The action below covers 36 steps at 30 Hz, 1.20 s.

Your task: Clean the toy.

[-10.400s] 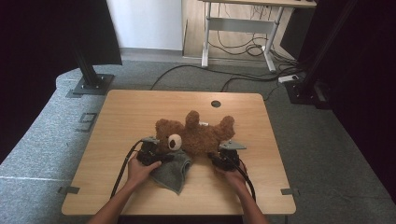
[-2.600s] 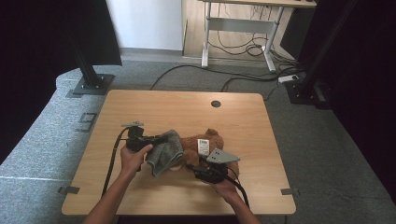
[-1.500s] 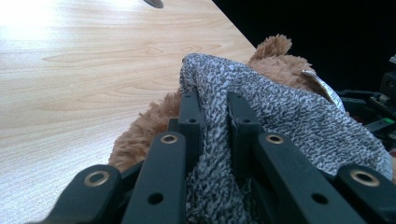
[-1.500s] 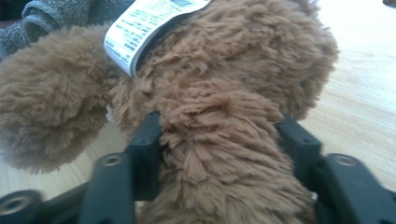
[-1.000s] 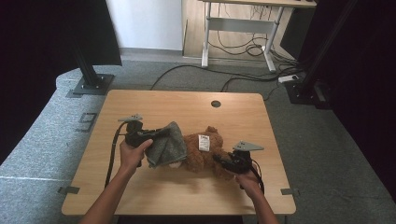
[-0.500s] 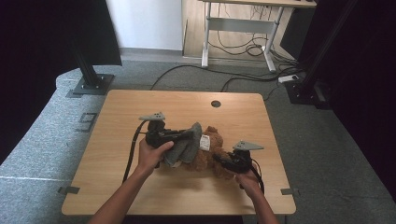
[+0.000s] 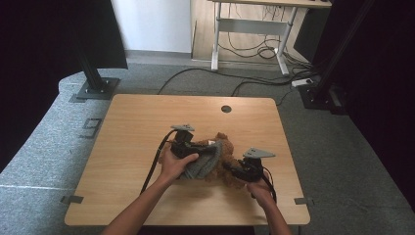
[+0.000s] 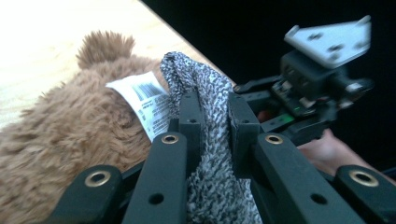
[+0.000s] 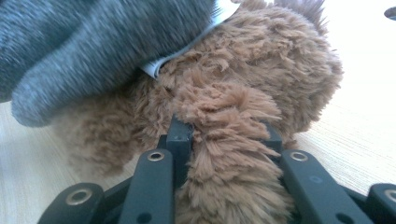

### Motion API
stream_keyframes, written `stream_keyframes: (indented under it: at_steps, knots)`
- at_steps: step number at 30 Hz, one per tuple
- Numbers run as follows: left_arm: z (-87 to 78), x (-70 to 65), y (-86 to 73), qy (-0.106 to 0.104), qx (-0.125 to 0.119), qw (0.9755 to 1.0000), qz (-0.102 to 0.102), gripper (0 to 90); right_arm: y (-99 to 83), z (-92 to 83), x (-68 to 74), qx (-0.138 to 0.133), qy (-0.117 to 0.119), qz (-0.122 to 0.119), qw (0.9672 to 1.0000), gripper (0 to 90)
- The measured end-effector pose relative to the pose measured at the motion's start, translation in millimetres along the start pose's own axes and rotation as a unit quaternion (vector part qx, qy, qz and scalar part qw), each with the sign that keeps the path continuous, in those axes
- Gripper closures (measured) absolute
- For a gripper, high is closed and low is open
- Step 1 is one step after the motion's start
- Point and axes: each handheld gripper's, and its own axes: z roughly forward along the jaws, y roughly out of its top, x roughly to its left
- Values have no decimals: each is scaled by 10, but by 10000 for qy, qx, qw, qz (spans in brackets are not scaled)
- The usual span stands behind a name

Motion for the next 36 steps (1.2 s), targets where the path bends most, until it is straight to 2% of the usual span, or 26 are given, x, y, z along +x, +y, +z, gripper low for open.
stream_keyframes:
  at_steps: [4, 6, 9, 12, 17, 20, 23, 28, 30, 33, 36]
  knots:
    - [154, -7, -1, 96, 393, 9992, -22, 787, -1, 7, 10, 34, -36, -67, 10000, 679]
    - [191, -22, 1, 207, 504, 9985, 42, 788, -6, 7, 5, 49, -57, -87, 9999, 680]
    - [178, -19, 7, 344, 546, 9979, 83, 791, -15, -2, -1, 42, -53, -86, 9999, 680]
    - [84, 25, -20, 474, 435, 9979, 80, 791, -21, -8, -3, 19, -67, -77, 9999, 680]
    - [-189, 175, -99, 610, 178, 9979, -105, 794, -29, -16, -14, 5, -33, -20, 10000, 681]
    - [-333, 192, -127, 384, -39, 9991, -151, 795, -28, -10, -14, 1, -28, -10, 10000, 681]
    - [-359, 93, -94, 165, -121, 9998, -82, 797, -27, -2, -21, -11, -11, 35, 10000, 681]
    - [-234, -98, -1, -246, -142, 9996, -17, 797, -27, 0, -30, -26, -9, 95, 10000, 681]
    - [-160, -165, 22, -300, -134, 9995, 37, 797, -28, -1, -33, -29, -11, 105, 9999, 681]
    - [11, -192, 12, -55, 93, 9998, 148, 797, -29, 0, -38, -34, -6, 119, 9999, 681]
    - [179, -118, -47, 252, 449, 9986, 94, 796, -29, -1, -34, -25, -6, 101, 9999, 681]
